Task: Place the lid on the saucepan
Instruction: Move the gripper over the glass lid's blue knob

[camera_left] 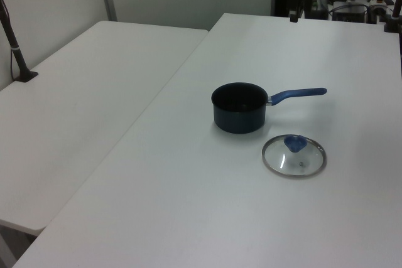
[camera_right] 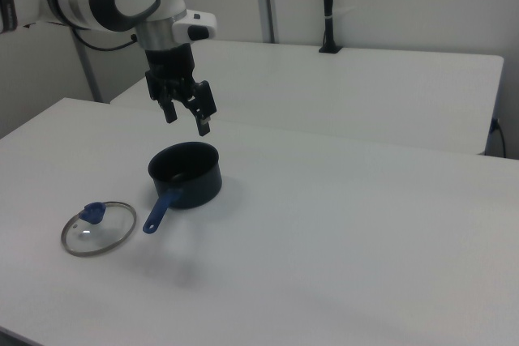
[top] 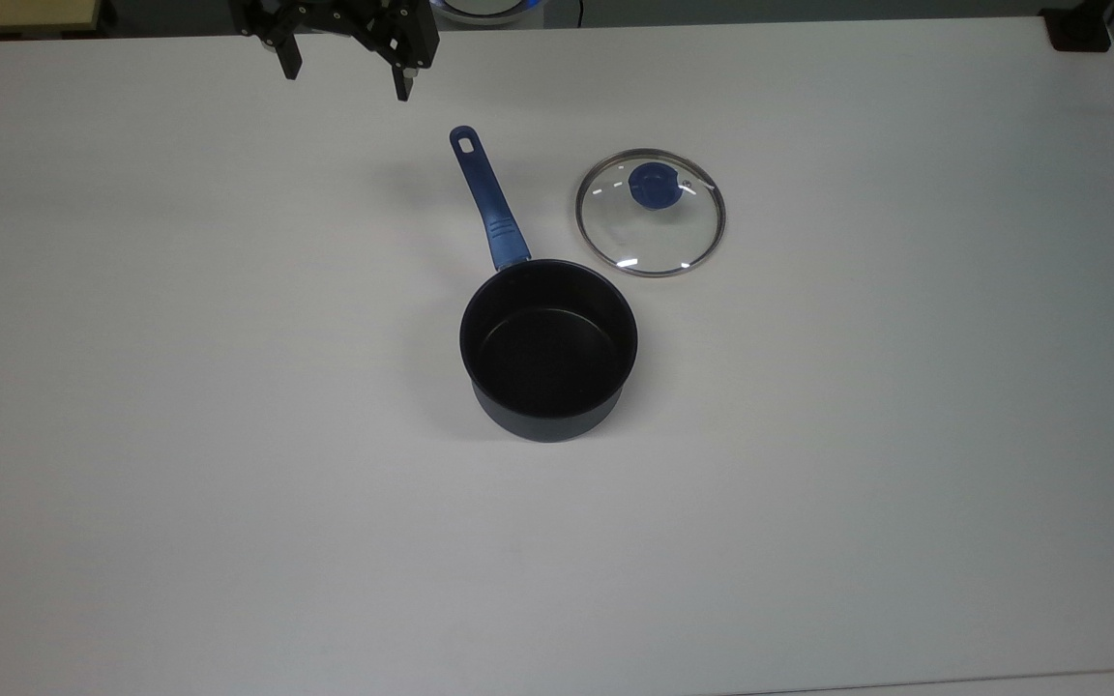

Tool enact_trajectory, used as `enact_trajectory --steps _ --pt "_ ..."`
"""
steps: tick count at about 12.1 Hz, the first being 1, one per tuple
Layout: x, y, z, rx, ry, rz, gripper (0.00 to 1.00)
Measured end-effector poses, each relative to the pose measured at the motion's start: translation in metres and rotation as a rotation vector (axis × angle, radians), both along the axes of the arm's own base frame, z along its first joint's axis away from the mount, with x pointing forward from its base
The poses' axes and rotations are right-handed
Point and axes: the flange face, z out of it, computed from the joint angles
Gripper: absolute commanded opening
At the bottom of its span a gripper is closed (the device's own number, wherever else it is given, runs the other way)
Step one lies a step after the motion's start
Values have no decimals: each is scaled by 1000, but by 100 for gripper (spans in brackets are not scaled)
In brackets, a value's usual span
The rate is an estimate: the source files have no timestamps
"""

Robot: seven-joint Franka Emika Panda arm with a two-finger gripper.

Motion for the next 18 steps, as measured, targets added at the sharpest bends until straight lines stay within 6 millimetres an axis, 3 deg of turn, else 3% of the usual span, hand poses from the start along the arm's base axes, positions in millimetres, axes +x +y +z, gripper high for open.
enact_trajectory --steps 6,8,10,13,16,18 --pt "3 4 -9 1 18 81 100" --pt "4 15 -9 15 17 99 100" --pt "4 54 -10 47 28 157 100" --pt "-6 147 -20 62 57 197 100" --pt "-34 226 -69 42 143 257 100" --pt "-48 252 -112 33 159 299 99"
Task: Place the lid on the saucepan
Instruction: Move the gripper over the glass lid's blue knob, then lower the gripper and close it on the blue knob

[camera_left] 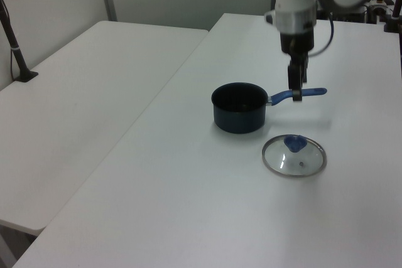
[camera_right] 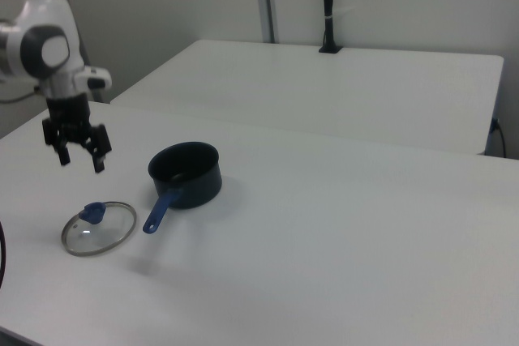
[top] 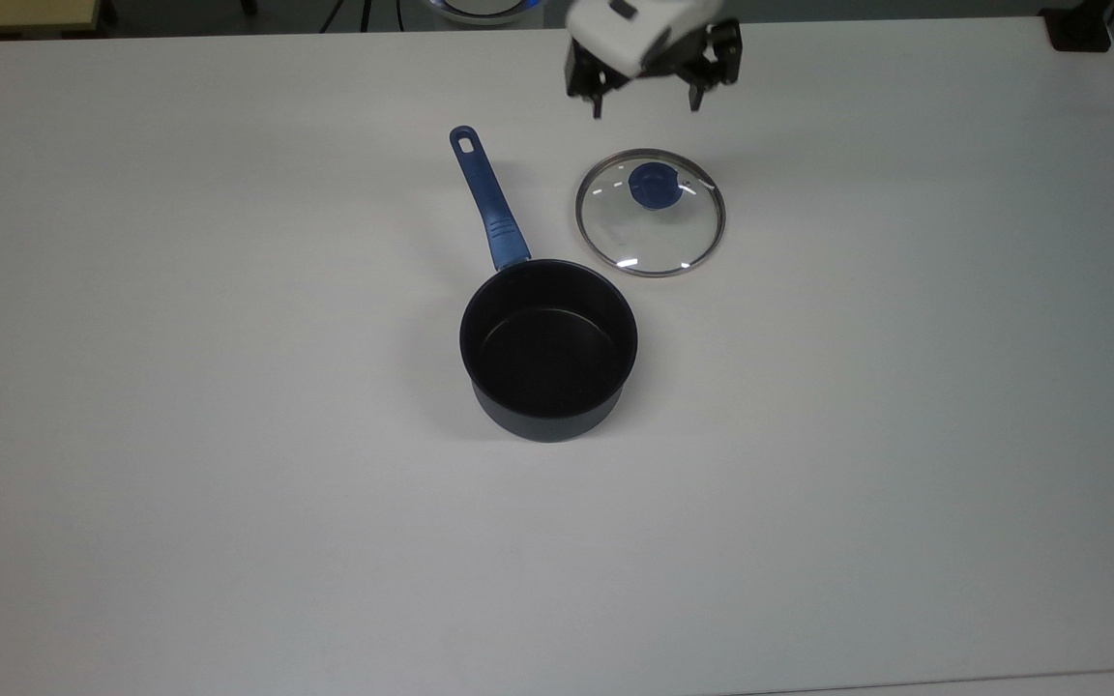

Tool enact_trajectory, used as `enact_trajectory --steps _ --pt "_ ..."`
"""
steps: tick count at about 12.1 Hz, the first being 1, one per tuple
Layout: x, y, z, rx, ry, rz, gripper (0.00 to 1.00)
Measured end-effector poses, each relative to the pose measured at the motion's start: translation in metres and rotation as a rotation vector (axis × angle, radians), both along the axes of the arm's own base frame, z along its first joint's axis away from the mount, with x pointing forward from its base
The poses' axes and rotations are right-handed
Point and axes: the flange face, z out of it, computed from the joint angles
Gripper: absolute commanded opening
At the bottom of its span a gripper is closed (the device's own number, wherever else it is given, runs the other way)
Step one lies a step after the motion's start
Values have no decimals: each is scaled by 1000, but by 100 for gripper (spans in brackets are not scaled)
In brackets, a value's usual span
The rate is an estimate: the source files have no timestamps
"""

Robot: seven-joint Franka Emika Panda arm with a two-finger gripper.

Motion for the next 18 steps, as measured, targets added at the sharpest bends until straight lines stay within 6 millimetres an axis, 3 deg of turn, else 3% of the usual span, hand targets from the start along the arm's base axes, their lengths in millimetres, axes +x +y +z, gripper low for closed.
enact_trajectory --steps 4,6,9,11,12,15,18 --pt "-17 5 -67 -56 -4 51 97" --pt "-21 18 -99 -67 -1 79 96" --pt "-12 30 -131 -67 -26 77 78" --pt "-3 35 -138 -67 -40 64 57" --pt "0 37 -138 -66 -43 64 53" --pt "2 38 -136 -68 -41 65 45" --pt "3 37 -124 -88 12 81 45"
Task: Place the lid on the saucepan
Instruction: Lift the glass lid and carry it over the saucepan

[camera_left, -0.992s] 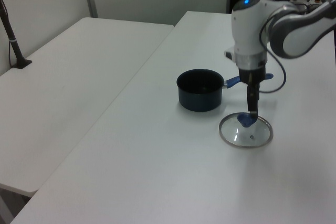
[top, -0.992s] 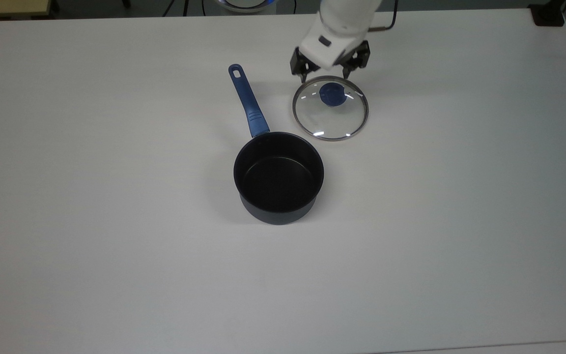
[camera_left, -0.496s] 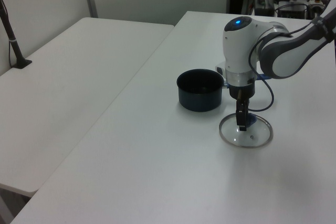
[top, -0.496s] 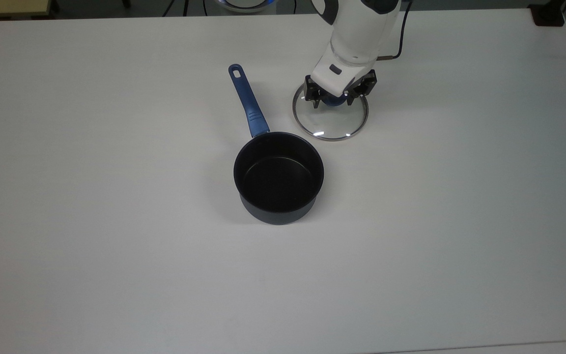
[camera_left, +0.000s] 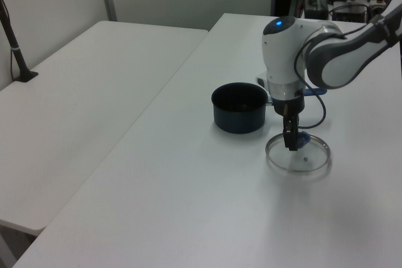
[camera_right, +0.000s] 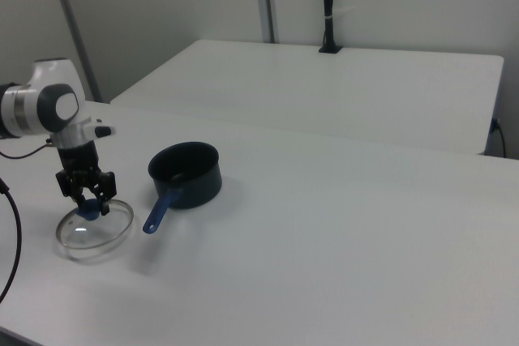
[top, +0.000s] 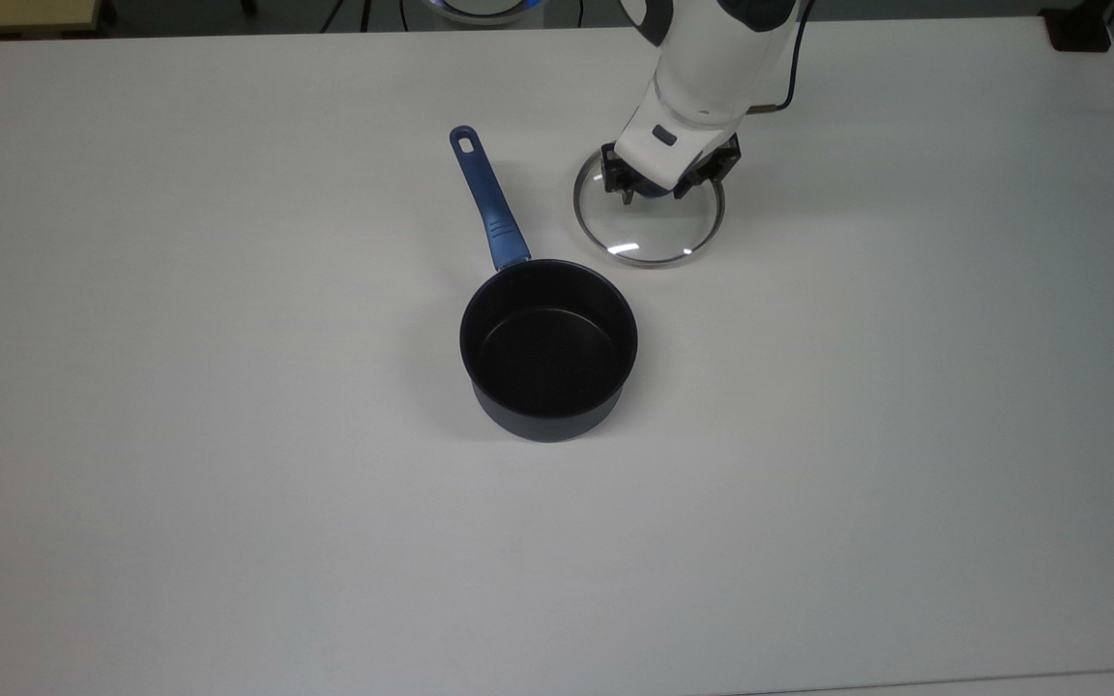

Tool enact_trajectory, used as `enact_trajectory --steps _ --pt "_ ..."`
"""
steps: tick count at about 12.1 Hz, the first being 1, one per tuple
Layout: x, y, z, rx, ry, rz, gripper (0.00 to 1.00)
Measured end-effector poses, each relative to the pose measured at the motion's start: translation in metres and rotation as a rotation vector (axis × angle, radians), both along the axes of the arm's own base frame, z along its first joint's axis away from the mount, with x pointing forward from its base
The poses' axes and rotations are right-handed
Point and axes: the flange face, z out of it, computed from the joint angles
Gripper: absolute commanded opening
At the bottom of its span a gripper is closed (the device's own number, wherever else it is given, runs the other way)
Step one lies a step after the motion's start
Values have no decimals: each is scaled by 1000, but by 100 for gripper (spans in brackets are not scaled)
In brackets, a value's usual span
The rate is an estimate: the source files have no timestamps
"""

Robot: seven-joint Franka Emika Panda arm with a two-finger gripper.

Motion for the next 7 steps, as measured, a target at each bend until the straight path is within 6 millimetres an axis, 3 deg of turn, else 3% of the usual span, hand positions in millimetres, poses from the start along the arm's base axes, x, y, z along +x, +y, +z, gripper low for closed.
enact_trajectory --steps 2,4,6,7 --pt "11 1 26 0 -3 -4 45" --pt "29 -1 68 12 -32 -23 45" --pt "50 -16 108 35 -89 -58 45" --pt "59 -26 118 43 -110 -76 45"
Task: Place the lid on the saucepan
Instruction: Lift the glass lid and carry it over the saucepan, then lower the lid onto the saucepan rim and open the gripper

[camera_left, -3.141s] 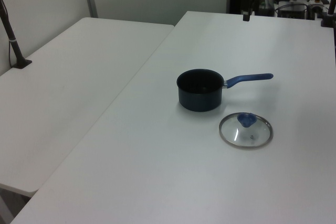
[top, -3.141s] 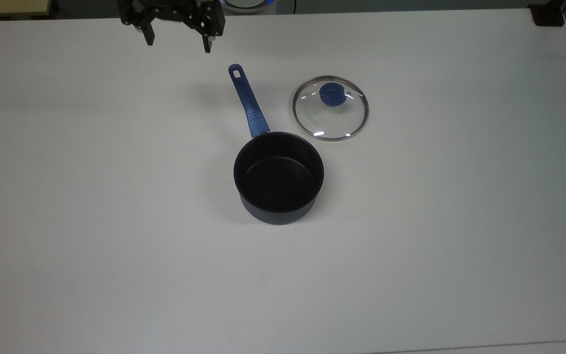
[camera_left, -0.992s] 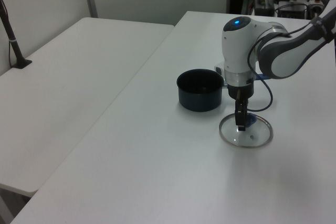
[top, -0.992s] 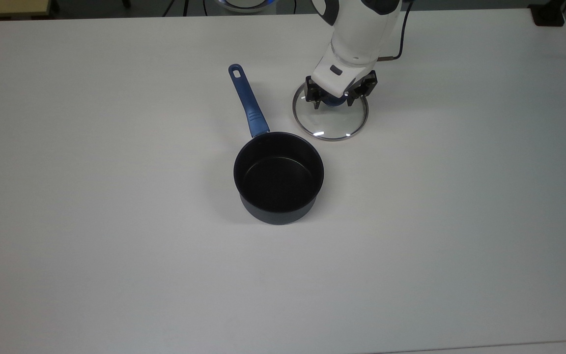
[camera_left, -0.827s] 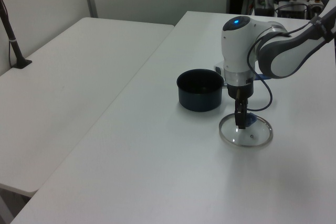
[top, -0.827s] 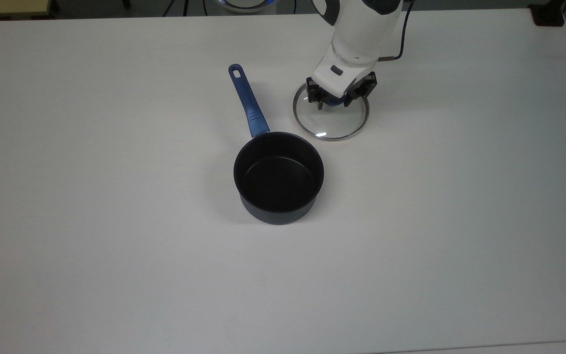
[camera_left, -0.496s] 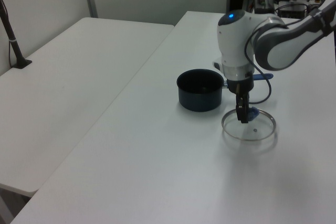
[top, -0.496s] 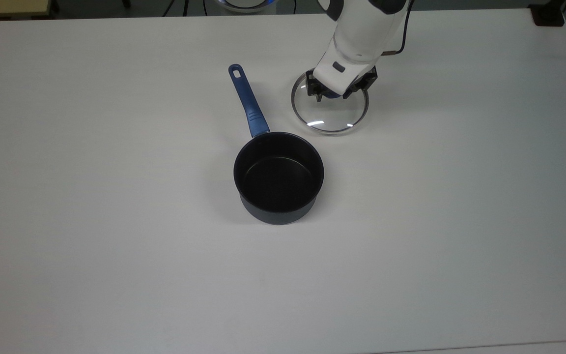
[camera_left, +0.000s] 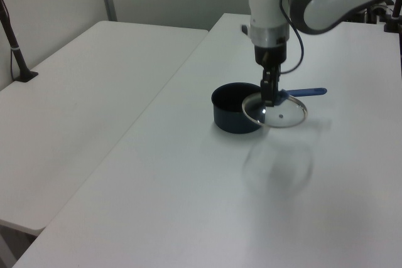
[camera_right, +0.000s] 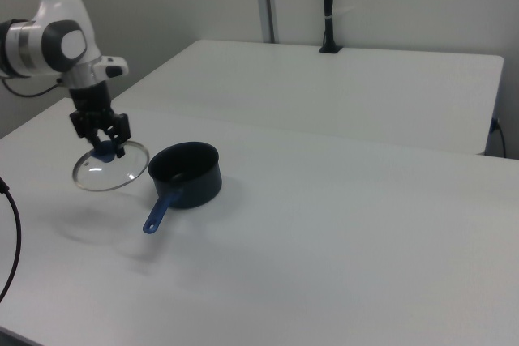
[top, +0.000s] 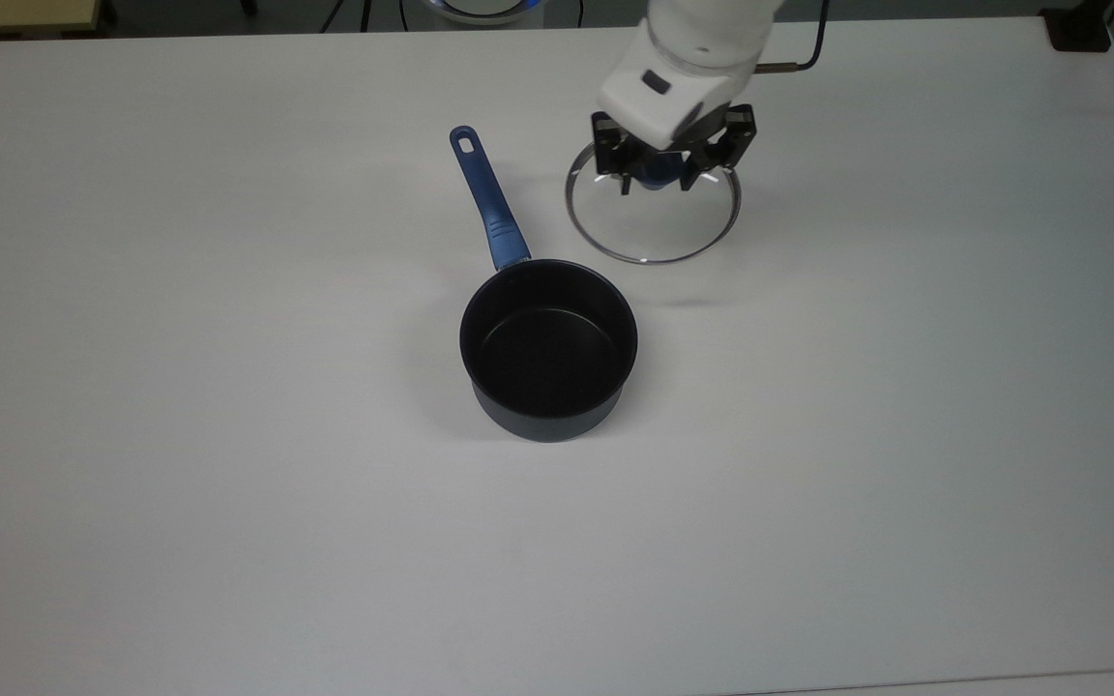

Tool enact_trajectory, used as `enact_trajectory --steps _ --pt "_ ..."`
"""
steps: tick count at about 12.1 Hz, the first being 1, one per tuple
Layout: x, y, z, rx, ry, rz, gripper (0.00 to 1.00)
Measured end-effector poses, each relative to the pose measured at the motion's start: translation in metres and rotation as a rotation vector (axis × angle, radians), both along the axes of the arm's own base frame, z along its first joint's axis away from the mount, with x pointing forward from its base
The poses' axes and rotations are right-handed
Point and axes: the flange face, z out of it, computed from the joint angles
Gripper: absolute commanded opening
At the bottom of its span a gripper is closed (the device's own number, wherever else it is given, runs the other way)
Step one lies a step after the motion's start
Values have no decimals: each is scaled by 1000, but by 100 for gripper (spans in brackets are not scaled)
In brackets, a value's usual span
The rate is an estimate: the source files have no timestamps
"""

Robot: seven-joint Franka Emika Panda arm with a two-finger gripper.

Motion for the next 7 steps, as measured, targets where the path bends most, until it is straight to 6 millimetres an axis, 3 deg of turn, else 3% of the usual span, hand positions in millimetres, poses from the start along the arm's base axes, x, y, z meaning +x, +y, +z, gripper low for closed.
enact_trajectory --steps 3,7 --pt "25 -35 5 4 -21 -58 45" --pt "74 -72 -25 -13 -16 -123 45"
